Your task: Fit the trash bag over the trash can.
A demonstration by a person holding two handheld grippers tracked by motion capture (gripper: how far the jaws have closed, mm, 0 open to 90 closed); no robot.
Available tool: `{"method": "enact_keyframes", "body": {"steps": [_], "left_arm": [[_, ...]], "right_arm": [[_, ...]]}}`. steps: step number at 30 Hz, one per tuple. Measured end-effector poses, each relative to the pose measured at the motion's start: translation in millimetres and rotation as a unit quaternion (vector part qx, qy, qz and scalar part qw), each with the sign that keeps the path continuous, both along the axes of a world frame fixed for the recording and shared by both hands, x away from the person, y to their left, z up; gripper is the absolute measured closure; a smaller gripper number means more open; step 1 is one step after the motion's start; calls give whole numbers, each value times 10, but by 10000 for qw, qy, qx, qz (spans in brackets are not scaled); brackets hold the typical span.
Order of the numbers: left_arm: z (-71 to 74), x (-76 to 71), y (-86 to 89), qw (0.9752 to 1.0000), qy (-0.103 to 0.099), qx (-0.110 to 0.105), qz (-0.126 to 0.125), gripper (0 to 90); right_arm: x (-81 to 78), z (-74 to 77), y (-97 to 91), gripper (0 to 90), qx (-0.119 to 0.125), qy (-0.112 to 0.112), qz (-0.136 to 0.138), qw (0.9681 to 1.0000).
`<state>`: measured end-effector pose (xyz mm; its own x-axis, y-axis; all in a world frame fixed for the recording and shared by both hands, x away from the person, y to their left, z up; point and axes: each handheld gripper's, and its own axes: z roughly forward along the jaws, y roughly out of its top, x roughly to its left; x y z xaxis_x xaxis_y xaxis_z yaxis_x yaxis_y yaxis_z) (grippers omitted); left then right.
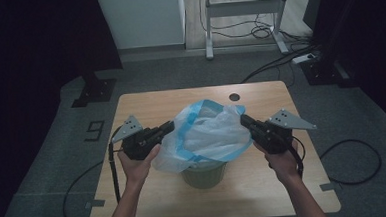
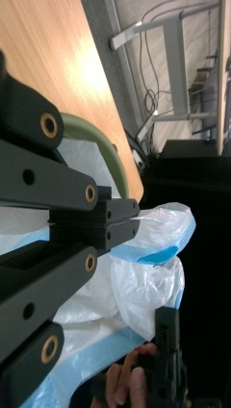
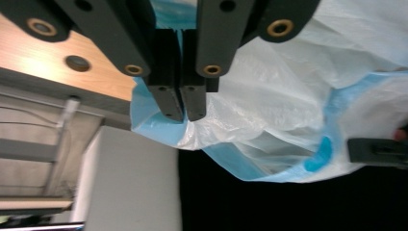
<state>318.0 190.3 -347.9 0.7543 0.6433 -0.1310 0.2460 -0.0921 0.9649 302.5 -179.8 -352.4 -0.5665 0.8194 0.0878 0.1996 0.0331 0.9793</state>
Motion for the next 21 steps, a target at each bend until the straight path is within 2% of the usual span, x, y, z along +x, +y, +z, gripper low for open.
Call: {"method": "enact_keyframes", "body": {"steps": [3,4,5,6,8,11,12,13,14,17,21], "left_arm": [[-6,15,22,9999,-30,-85,90,898],[-17,29,50,9996,-61,-208,206,898],[-17,29,50,9996,-61,-208,206,898],[-33,45,81,9989,-69,-362,287,898],[-51,57,117,9977,-104,-530,400,898],[-72,61,160,9960,-159,-706,528,899],[-72,61,160,9960,-159,-706,528,899],[-81,59,182,9952,-165,-789,556,899],[-92,46,217,9939,-163,-915,595,899],[-100,-14,285,9933,-150,-995,568,898],[-158,-108,396,9935,-17,-1043,450,898]], "right_arm": [[-10,-24,5,885,-68,-74,-141,9998],[-19,-46,-19,887,-85,-106,-300,9995],[-23,-51,-34,886,-69,-109,-339,9993],[-33,-56,-60,887,-26,-138,-393,9991],[-55,-57,-100,886,-25,-214,-493,9986],[-109,-41,-166,886,-17,-345,-603,9976],[-109,-41,-166,886,-17,-345,-603,9976],[-156,-16,-219,886,-5,-462,-653,9968],[-172,-3,-243,886,13,-479,-674,9966],[-225,10,-305,886,25,-520,-703,9962],[-339,-75,-384,885,44,-407,-668,9969]]}}
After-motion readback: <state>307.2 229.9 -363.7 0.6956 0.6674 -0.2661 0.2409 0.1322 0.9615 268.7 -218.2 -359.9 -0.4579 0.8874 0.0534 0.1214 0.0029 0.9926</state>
